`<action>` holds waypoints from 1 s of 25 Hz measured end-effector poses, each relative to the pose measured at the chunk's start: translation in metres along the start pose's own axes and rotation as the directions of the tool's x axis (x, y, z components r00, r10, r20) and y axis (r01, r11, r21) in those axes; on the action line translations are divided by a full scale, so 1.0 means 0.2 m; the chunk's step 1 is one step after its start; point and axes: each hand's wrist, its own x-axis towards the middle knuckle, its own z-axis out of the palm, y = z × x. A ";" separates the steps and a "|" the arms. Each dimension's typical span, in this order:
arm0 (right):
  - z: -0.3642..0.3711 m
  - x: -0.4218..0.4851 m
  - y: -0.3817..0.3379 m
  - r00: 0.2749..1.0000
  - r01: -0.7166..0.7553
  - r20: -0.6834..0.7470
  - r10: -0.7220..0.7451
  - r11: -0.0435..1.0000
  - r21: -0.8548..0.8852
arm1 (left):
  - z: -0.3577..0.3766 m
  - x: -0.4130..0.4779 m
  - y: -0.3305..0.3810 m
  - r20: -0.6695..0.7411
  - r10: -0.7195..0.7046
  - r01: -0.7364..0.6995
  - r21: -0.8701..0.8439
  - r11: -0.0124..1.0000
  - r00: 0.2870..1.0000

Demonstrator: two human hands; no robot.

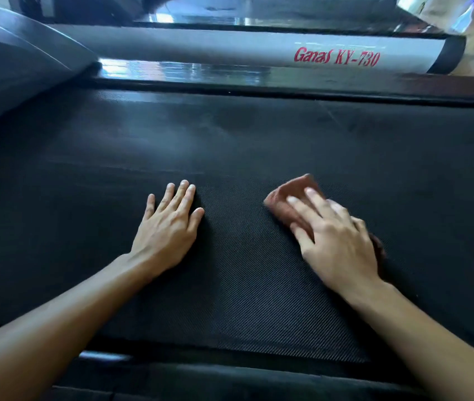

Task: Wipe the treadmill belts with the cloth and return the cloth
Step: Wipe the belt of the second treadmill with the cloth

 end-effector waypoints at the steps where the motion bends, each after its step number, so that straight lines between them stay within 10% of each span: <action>1: 0.02 0.03 -0.06 0.996 -0.087 -0.024 0.086 0.996 -0.018 | 0.00 0.01 0.00 0.004 0.005 -0.005 0.000 1.000 1.000; 3: 0.06 -0.04 -0.18 0.988 0.112 -0.101 -0.115 0.993 -0.034 | -0.01 0.06 -0.01 0.005 0.022 -0.022 -0.004 1.000 1.000; 7: 0.04 -0.05 -0.09 0.735 0.675 0.059 -0.675 0.737 0.024 | -0.02 0.17 -0.07 0.001 0.019 -0.019 -0.007 1.000 1.000; 11: 0.10 0.29 -0.09 0.999 0.021 0.039 -0.021 1.000 -0.023 | -0.03 0.29 -0.11 0.012 -0.070 0.070 0.008 0.998 0.997; 13: 0.14 0.27 -0.20 0.980 0.197 -0.031 -0.198 0.980 -0.012 | -0.02 0.34 -0.11 0.008 -0.073 0.073 0.016 0.997 0.997; 16: 0.13 0.32 -0.12 0.740 0.669 0.023 -0.673 0.739 0.081 | -0.02 0.40 -0.14 -0.002 -0.016 0.016 0.034 0.999 1.000; 18: 0.13 0.53 -0.03 0.848 0.522 0.077 -0.525 0.851 0.063 | -0.03 0.45 -0.17 0.025 0.030 -0.031 0.040 0.999 0.999; 21: 0.19 0.78 -0.09 0.985 -0.166 0.042 0.165 0.986 0.031 | -0.04 0.50 -0.19 0.020 0.038 -0.038 0.023 0.999 0.999; 23: 0.25 0.82 -0.25 0.994 -0.105 0.003 0.105 0.994 0.004 | -0.02 0.50 -0.19 -0.028 0.000 0.000 -0.007 1.000 1.000; 25: 0.27 0.81 -0.30 0.956 0.293 0.001 -0.293 0.956 0.022 | 0.01 0.50 -0.20 -0.102 -0.089 0.086 -0.042 0.995 0.991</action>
